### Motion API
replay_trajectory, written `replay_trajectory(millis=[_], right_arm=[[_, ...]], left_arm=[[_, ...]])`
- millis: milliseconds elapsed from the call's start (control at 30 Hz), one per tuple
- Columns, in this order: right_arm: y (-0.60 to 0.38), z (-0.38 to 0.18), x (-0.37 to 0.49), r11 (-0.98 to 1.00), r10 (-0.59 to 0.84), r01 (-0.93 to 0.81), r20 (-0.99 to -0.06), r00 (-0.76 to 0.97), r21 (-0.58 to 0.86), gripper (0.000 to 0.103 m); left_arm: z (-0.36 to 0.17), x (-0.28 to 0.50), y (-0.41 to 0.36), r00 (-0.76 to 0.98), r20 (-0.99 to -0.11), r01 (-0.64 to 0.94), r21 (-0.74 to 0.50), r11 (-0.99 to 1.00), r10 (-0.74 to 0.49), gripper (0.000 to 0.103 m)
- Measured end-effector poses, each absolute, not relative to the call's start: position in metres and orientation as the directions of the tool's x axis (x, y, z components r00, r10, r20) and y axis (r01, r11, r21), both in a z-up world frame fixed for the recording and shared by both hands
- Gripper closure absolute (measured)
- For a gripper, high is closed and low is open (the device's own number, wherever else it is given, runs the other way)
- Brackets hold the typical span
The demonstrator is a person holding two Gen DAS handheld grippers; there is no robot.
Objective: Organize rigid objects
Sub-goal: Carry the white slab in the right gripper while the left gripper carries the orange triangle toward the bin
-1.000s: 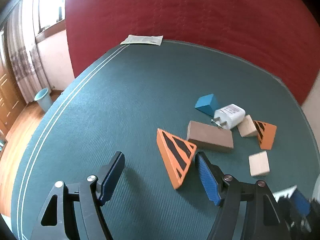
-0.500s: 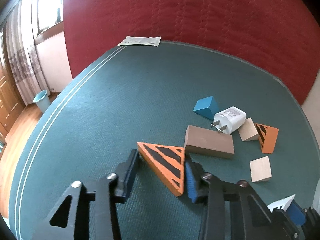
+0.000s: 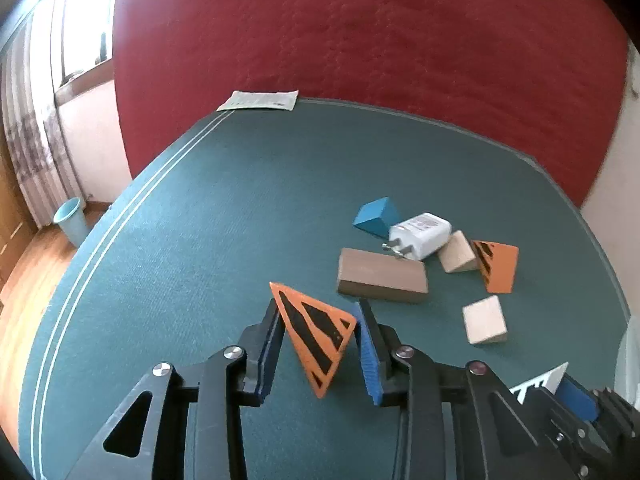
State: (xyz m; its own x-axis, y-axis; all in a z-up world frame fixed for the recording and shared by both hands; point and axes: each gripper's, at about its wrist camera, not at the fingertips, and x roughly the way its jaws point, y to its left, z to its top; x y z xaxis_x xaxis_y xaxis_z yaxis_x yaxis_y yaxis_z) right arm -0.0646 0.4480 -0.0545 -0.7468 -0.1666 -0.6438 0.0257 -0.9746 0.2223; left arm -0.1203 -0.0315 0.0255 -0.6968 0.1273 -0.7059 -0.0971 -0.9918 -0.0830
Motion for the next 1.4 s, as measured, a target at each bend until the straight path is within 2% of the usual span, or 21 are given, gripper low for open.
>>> replay_trajectory(millis=[367,967,1400], right_arm=[[0.464,-0.046,-0.048,-0.969,-0.16,-0.003,-0.635,-0.756,0.248,0.07],[0.51,-0.024,-0.013,-0.968,-0.087,-0.077,-0.605,-0.792,0.24,0.07],[0.574,-0.017,0.028,-0.945,0.062,-0.239,-0.595,-0.801,0.223,0.07]], left_arm=[[0.029,-0.105,-0.026,-0.698,-0.699,-0.145,-0.075,-0.987,0.155,0.072],[0.033,-0.083,-0.021,-0.696,-0.698,-0.167,-0.075,-0.983,0.171,0.072],[0.052,-0.055,0.007,-0.699,-0.673,-0.247,-0.089,-0.965,0.242,0.072]])
